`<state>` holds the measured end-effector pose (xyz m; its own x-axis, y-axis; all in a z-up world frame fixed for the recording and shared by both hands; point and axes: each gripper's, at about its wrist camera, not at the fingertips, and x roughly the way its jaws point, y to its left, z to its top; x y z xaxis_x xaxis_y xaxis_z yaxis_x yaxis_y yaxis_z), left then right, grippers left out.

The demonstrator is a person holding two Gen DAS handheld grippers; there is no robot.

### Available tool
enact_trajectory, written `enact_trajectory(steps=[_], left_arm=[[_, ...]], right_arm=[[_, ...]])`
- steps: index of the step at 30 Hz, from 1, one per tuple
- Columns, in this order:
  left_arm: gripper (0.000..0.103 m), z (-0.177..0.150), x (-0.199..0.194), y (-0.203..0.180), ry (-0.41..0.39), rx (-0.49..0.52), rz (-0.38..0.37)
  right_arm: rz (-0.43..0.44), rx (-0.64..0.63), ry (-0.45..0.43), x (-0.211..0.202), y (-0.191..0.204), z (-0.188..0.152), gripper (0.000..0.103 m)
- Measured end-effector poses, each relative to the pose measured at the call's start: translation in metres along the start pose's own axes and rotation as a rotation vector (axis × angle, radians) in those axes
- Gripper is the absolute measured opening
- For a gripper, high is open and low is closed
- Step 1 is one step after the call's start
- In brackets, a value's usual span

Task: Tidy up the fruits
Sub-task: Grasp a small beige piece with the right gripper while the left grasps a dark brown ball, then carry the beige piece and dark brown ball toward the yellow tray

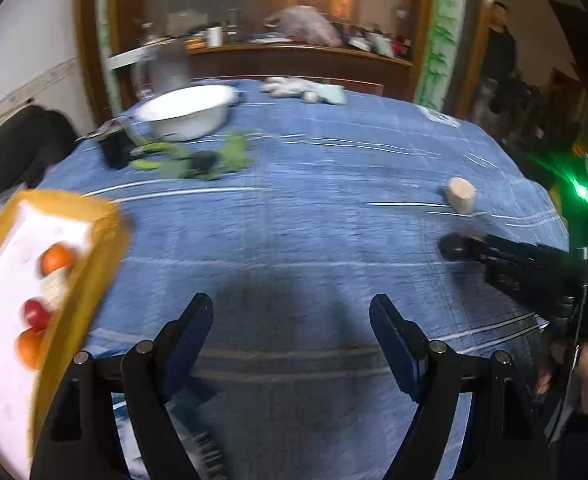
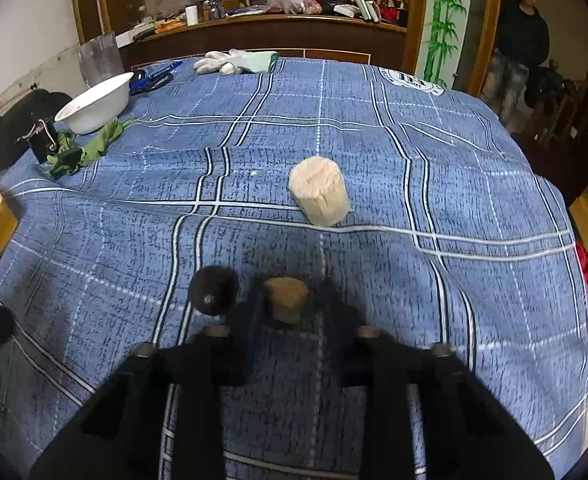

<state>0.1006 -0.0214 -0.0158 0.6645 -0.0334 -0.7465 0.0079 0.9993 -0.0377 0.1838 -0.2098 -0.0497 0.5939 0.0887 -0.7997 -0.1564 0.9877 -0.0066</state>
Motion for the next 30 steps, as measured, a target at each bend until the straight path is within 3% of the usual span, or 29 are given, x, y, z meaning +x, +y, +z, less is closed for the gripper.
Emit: enact_trajectory(steps=[6,12,14,17,19,30], left_arm=[[0.08,0.015,0.038,-0.064,0.023,0.087,-0.077],[0.08,0.026,0.063,-0.107,0.042,0.125,-0.103],[0.067,0.027,0.075,-0.119,0.08,0.139,-0.096],[0.035,0.031,0.074,-0.125,0.067,0.158,-0.104],[0.021,0.031,0.072,-0.125,0.06,0.164,-0.084],[0.019,0.01,0.049,-0.089,0.058,0.142,-0.033]], right_arm=[[-0.044,0.039,0.004,-0.007,-0.031,-0.008,0.022],[-0.056,0.123,-0.001,-0.018,-0.073,-0.022,0.022],[-0.045,0.135,-0.002,-0.019,-0.075,-0.023,0.022],[-0.048,0.13,-0.003,-0.019,-0.074,-0.023,0.022],[-0.045,0.132,-0.003,-0.02,-0.073,-0.022,0.022],[-0.037,0.129,-0.005,-0.042,-0.052,-0.048,0.022]])
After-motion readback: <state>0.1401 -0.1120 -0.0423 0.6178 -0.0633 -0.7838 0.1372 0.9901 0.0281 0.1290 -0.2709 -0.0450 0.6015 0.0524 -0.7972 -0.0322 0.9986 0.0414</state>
